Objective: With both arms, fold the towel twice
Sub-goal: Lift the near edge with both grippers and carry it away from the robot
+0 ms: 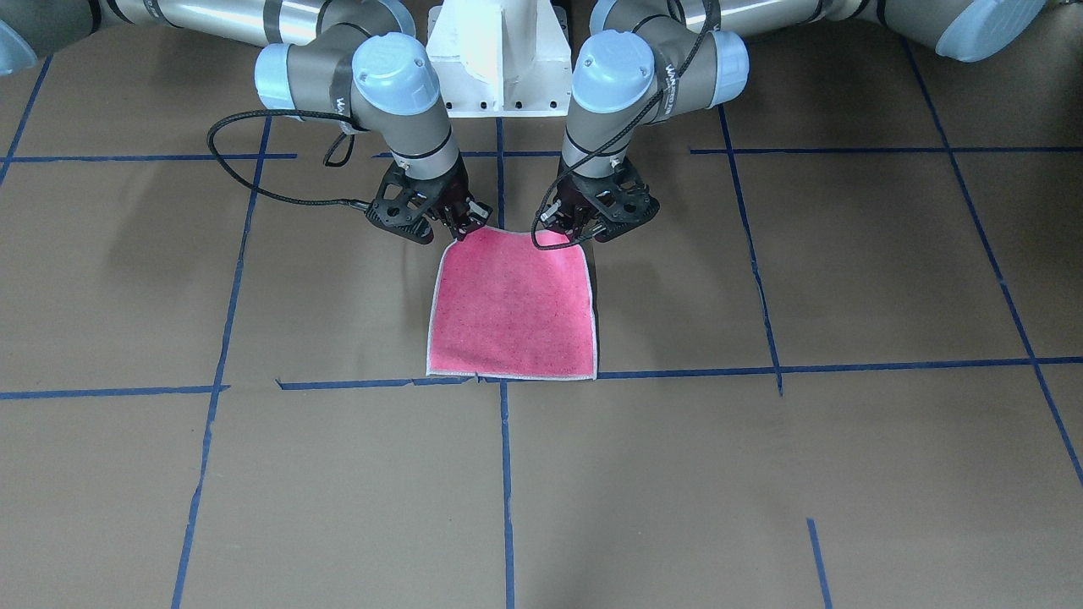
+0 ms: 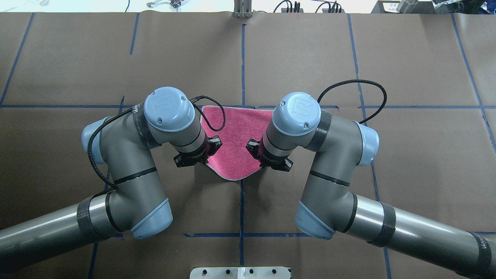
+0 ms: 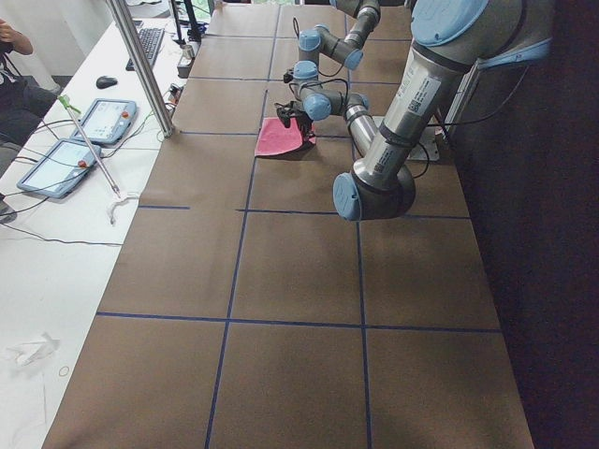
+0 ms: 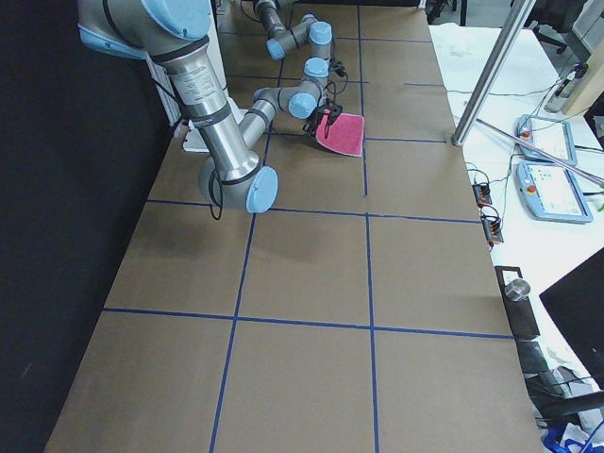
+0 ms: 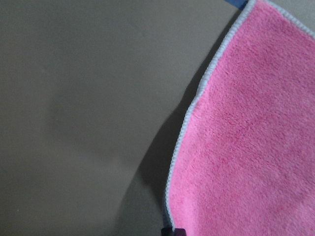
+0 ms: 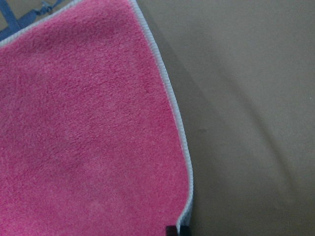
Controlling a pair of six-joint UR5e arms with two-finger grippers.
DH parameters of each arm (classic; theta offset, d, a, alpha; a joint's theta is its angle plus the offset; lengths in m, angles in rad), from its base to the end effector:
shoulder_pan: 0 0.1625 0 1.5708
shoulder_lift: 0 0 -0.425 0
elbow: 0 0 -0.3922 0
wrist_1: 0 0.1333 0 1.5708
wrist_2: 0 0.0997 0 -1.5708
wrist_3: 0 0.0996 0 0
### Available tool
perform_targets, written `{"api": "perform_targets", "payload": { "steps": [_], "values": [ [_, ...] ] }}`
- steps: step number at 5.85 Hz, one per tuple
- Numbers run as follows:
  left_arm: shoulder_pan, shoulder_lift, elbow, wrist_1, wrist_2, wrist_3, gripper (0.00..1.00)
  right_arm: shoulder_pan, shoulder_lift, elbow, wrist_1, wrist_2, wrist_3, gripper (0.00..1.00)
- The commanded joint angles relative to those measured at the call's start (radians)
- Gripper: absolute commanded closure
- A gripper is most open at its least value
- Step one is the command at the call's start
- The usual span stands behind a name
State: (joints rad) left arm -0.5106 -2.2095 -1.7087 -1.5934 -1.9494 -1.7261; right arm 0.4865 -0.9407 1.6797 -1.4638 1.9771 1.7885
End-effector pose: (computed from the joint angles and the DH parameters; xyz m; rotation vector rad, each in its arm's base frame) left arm 0.5365 -0.4111 0.2219 -0.2149 0.8479 -0.4722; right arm -0.5527 -0.3986 0.2277 -0.2689 -0.8858 0.4821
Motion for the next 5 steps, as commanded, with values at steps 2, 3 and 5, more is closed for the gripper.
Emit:
{"api": "perform_targets", "payload": {
  "steps": [2,3,5],
  "values": [
    [-0.002,0.042,-0.040,0.004,-0.049,-0.061,1.00,0.003,-0.059,0.049,-0.004,0.086,0.086,1.00],
    [0.000,0.069,-0.049,0.003,-0.092,-0.072,1.00,0.003,-0.097,0.081,-0.004,0.100,0.092,1.00],
    [0.007,0.065,-0.046,0.004,-0.095,-0.104,1.00,-0.005,-0.099,0.080,-0.012,0.100,0.094,1.00]
  ]
}}
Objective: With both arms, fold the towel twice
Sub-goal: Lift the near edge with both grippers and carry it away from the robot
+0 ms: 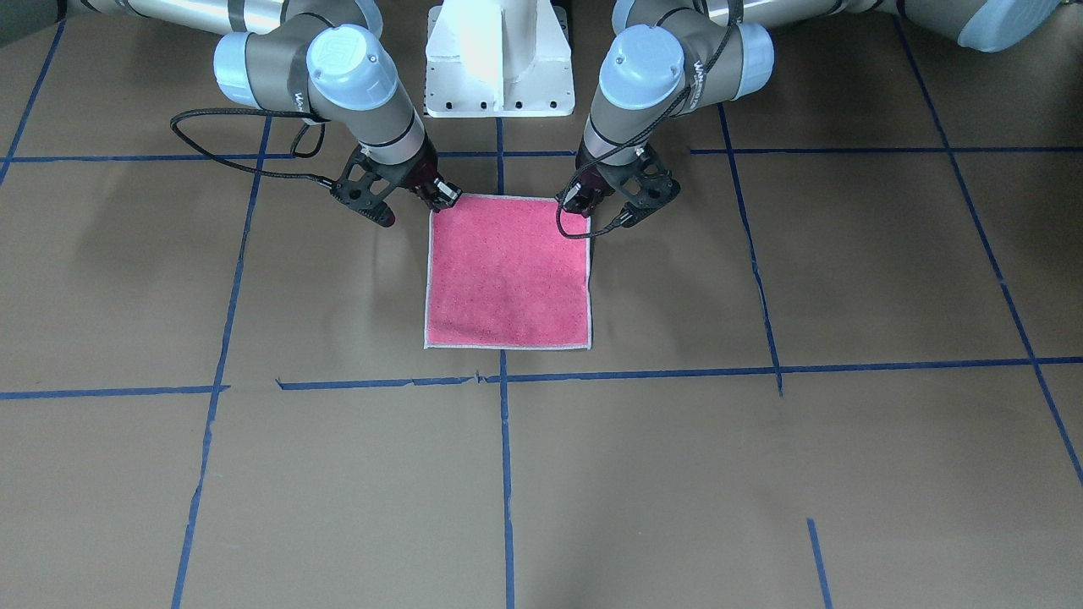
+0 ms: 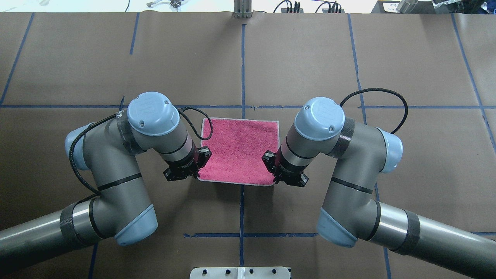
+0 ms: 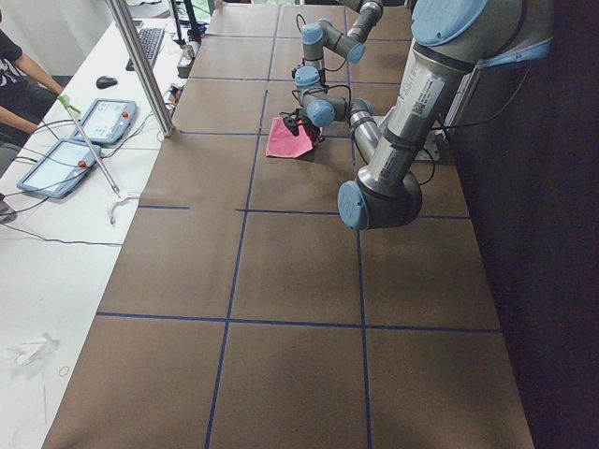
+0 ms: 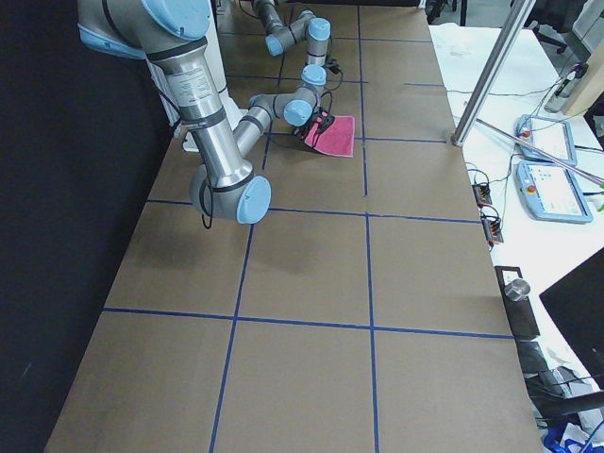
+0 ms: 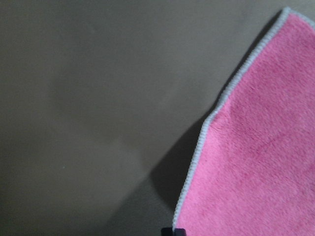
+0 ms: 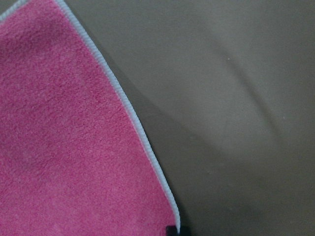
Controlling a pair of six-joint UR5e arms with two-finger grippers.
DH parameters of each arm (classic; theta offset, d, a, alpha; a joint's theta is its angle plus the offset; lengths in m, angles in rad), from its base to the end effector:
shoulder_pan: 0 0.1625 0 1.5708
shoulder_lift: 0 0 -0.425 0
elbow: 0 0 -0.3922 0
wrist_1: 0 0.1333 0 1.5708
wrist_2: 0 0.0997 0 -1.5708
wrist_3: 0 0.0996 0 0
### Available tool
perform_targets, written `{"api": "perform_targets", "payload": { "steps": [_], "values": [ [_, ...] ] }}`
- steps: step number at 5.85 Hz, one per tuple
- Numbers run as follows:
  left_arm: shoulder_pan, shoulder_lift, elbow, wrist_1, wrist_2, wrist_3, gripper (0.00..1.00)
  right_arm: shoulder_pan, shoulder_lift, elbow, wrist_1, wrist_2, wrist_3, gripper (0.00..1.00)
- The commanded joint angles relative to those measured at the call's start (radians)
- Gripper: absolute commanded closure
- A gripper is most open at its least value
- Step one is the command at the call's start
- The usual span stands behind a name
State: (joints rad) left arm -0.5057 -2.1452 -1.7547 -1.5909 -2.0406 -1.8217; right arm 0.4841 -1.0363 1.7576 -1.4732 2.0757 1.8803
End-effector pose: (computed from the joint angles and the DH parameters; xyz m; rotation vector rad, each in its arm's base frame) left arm 0.5250 -0.3916 0.2428 -0.3488 0.8231 -0.5236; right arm -0.5293 -0.3745 0.2560 -0.4089 -0.8486 0.5285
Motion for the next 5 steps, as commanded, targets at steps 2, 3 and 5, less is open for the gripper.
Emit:
{"api": "perform_targets", "payload": {
  "steps": [2,3,5],
  "values": [
    [0.004,-0.013,0.009,-0.010,-0.004,-0.034,1.00,-0.013,0.002,-0.004,-0.004,0.016,0.000,1.00],
    [0.004,-0.034,0.020,-0.011,-0.004,-0.082,1.00,-0.013,0.005,-0.006,-0.003,0.020,0.000,1.00],
    [-0.005,-0.036,0.023,-0.012,-0.003,-0.090,1.00,0.025,0.013,-0.029,-0.001,0.032,0.000,1.00]
  ]
}}
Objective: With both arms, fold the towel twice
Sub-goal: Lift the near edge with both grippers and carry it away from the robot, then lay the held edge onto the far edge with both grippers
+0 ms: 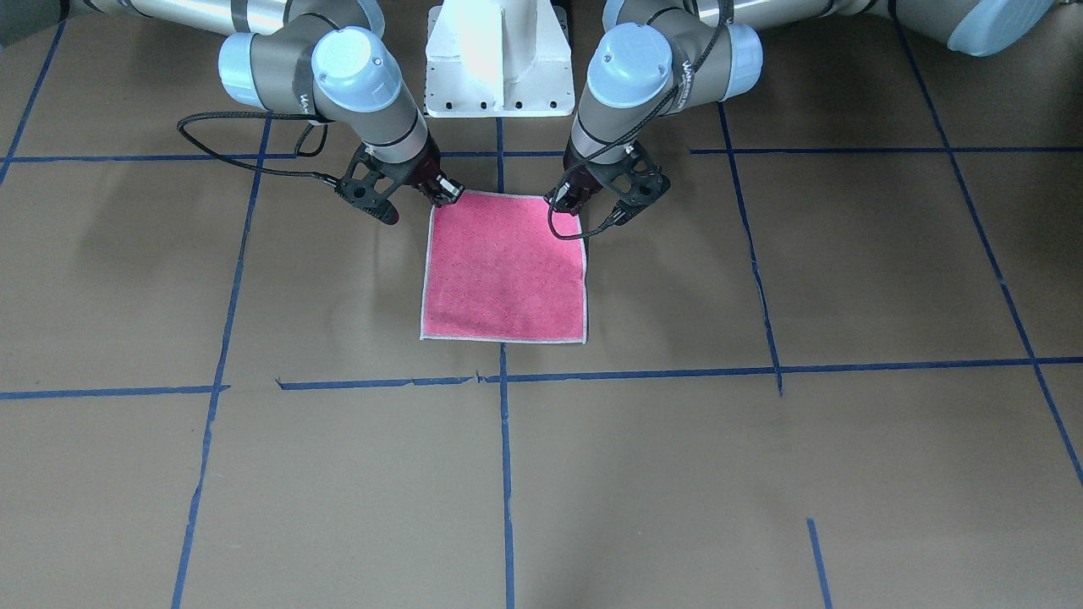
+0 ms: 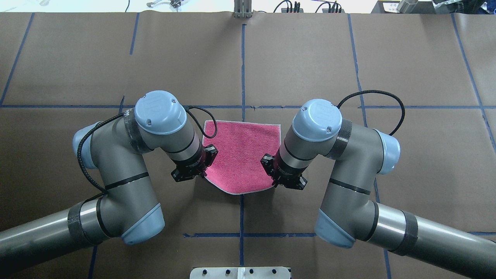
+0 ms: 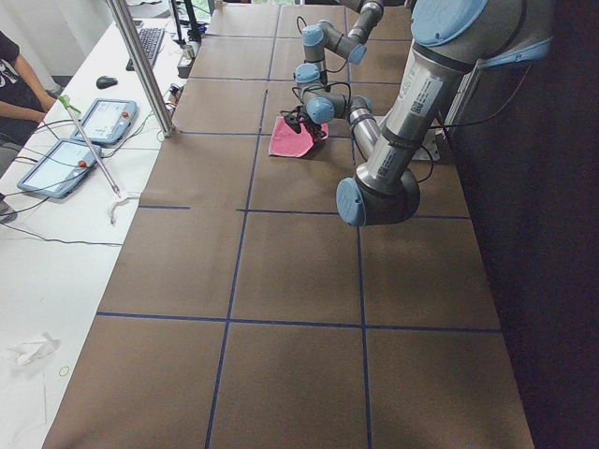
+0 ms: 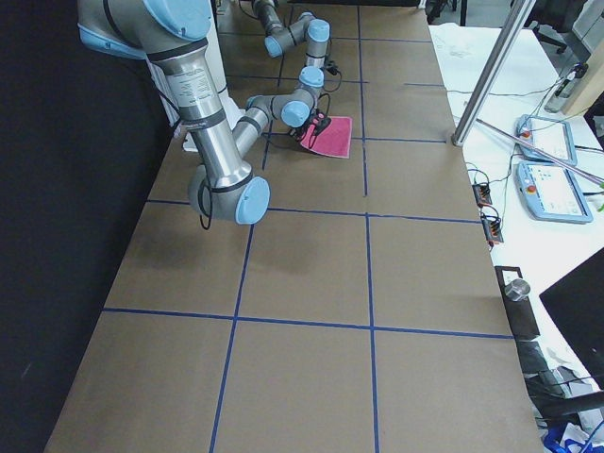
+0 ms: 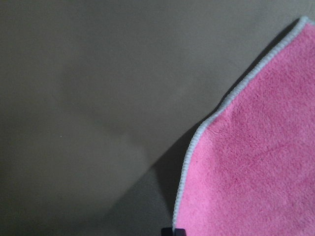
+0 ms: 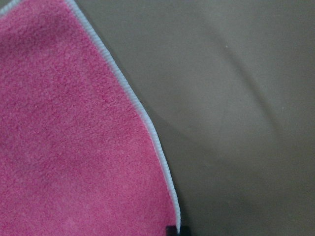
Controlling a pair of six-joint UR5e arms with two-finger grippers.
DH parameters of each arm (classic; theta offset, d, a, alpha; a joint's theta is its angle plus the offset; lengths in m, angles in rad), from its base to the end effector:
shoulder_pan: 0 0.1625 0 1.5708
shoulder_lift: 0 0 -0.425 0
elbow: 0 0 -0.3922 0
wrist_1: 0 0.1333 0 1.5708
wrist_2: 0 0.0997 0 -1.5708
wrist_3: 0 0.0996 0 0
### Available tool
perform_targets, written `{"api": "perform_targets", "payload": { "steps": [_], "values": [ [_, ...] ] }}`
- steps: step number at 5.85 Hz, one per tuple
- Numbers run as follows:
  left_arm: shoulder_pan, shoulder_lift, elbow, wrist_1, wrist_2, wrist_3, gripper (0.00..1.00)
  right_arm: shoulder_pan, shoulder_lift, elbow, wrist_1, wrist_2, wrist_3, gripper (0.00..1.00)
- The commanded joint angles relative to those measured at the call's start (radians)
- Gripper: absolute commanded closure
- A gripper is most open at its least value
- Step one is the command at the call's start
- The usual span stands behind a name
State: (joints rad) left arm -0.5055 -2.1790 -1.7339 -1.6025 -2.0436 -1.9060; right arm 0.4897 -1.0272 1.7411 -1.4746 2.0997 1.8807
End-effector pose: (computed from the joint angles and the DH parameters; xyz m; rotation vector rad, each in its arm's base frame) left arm 0.5323 -0.3951 0.2278 -0.3838 0.8347 -0.5923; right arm -0.5321 -0.3777 0.2565 -0.4309 -0.8412 0.5261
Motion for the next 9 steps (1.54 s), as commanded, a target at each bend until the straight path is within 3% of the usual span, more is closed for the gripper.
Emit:
{"api": "perform_targets", "payload": {
  "steps": [1,3,4,6,9],
  "values": [
    [-0.025,-0.007,0.014,-0.004,0.000,-0.024,1.00,0.047,0.007,-0.049,0.007,0.028,0.000,1.00],
    [-0.065,-0.016,0.080,-0.084,-0.001,-0.042,1.00,0.076,0.009,-0.066,0.007,0.048,0.002,1.00],
    [-0.074,-0.031,0.115,-0.089,-0.001,-0.048,1.00,0.081,0.012,-0.074,0.007,0.054,0.002,1.00],
    [-0.082,-0.061,0.148,-0.091,-0.001,-0.050,1.00,0.090,0.099,-0.176,0.008,0.056,0.000,1.00],
    [-0.108,-0.096,0.221,-0.120,-0.003,-0.053,1.00,0.122,0.107,-0.192,0.008,0.080,-0.003,1.00]
  ]
}}
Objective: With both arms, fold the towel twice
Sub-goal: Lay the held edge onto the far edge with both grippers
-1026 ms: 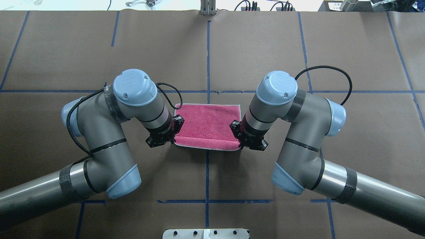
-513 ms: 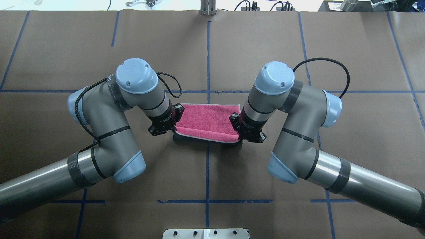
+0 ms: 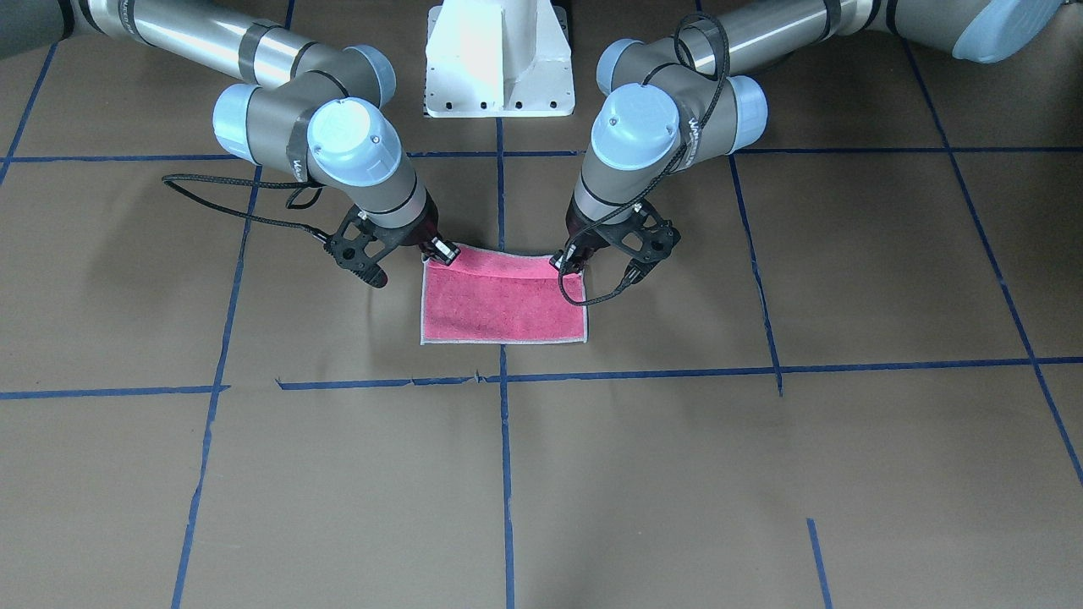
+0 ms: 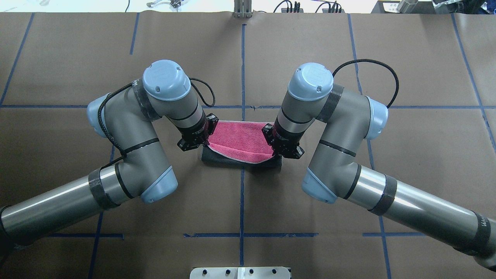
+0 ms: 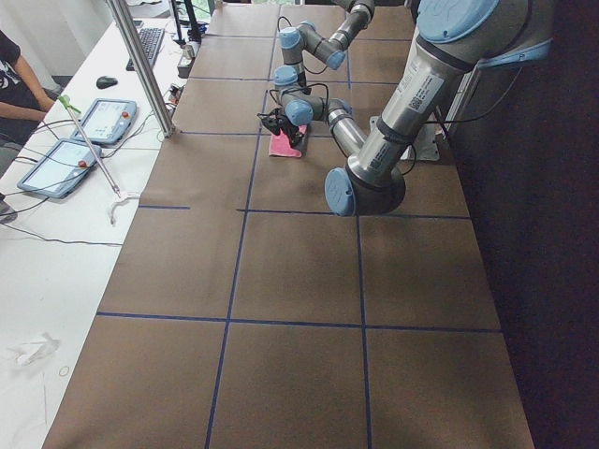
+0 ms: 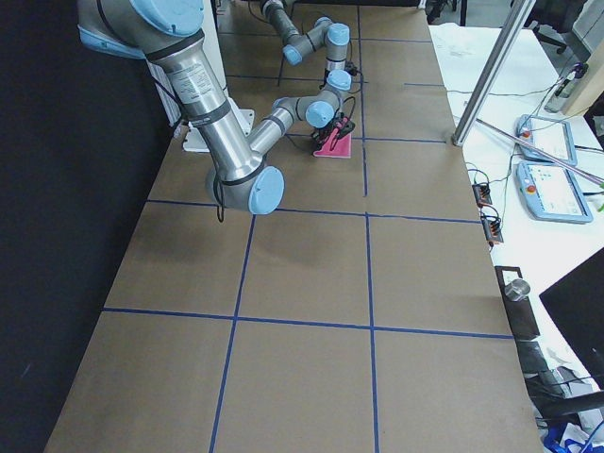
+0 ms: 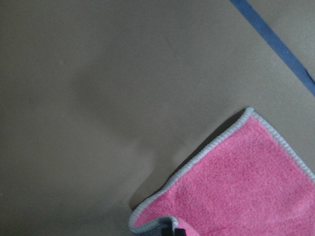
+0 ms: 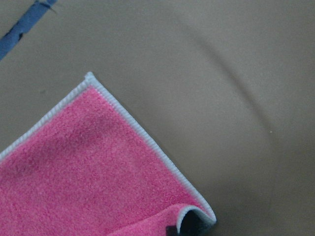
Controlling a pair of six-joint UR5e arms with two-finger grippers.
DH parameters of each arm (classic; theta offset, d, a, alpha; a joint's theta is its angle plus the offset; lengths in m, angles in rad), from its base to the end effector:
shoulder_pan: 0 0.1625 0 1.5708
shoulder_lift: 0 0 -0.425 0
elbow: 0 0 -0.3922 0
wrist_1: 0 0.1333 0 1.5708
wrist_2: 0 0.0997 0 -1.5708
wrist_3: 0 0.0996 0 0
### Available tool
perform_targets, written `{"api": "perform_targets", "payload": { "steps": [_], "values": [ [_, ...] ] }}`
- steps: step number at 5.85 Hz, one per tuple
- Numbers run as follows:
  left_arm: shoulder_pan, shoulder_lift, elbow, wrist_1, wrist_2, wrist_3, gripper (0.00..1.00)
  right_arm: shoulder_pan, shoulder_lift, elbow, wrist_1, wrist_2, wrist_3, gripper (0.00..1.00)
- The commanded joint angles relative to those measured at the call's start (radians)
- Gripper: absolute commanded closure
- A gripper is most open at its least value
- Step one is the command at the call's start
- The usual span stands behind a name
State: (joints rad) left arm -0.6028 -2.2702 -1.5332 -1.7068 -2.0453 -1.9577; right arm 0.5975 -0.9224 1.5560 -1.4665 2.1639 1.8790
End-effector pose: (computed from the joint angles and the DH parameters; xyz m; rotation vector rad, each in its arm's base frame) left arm 0.5401 -0.4783 0.2372 -0.3703 0.8453 -0.7316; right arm -0.5368 -0.4591 0.2631 -0.4637 -0.8022 0.6229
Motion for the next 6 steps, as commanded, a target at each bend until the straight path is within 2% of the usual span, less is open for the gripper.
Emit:
{"api": "perform_targets", "payload": {
  "steps": [1,4,6],
  "values": [
    [-0.023,-0.009,0.033,-0.030,-0.004,-0.001,1.00,0.027,0.011,-0.020,0.002,0.022,-0.003,1.00],
    [-0.034,-0.037,0.083,-0.062,-0.021,-0.030,1.00,0.039,0.023,-0.051,0.003,0.028,-0.009,1.00],
    [-0.035,-0.038,0.096,-0.074,-0.021,-0.036,1.00,0.044,0.025,-0.106,0.095,0.028,-0.003,1.00]
  ]
}}
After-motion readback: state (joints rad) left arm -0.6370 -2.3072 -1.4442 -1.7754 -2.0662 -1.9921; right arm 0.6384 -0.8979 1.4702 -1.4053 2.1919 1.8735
